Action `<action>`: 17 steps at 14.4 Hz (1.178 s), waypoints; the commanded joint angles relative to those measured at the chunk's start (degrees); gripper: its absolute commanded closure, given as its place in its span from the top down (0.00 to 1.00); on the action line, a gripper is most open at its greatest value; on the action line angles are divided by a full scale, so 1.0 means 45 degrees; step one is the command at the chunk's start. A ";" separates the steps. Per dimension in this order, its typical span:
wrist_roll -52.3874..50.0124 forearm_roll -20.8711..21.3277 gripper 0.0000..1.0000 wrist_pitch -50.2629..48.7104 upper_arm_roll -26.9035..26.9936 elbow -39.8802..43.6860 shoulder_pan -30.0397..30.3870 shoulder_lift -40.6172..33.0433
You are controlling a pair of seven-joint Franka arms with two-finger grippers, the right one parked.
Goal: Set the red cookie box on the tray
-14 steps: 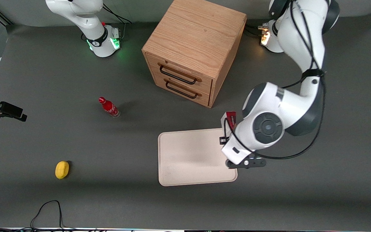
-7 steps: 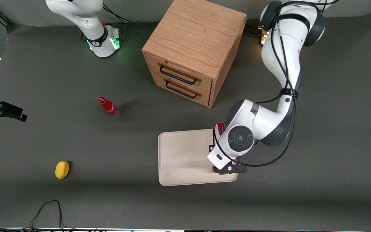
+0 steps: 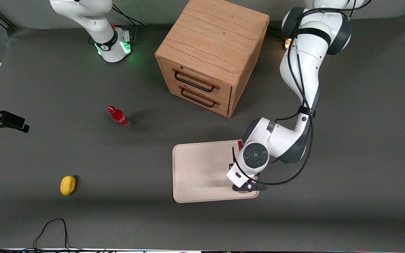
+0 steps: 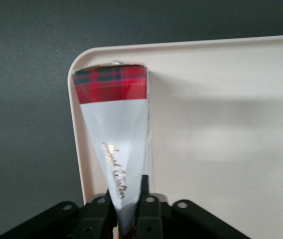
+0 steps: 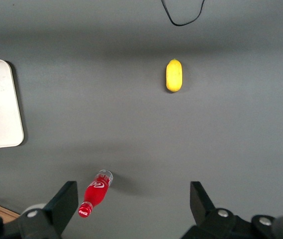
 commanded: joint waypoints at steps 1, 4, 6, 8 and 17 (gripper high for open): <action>-0.0120 0.0214 1.00 -0.0006 0.0259 -0.0942 -0.0134 -0.1245; 0.0017 -0.0097 1.00 -0.0726 0.0259 -0.2116 0.0452 -0.3391; 0.0871 -0.0158 1.00 -0.1798 0.0259 -0.2683 0.1055 -0.4759; 0.1966 -0.0138 1.00 -0.2368 0.0259 -0.3656 0.1933 -0.6126; 0.3825 -0.0021 1.00 -0.2427 -0.0597 -1.0882 0.5469 -1.3488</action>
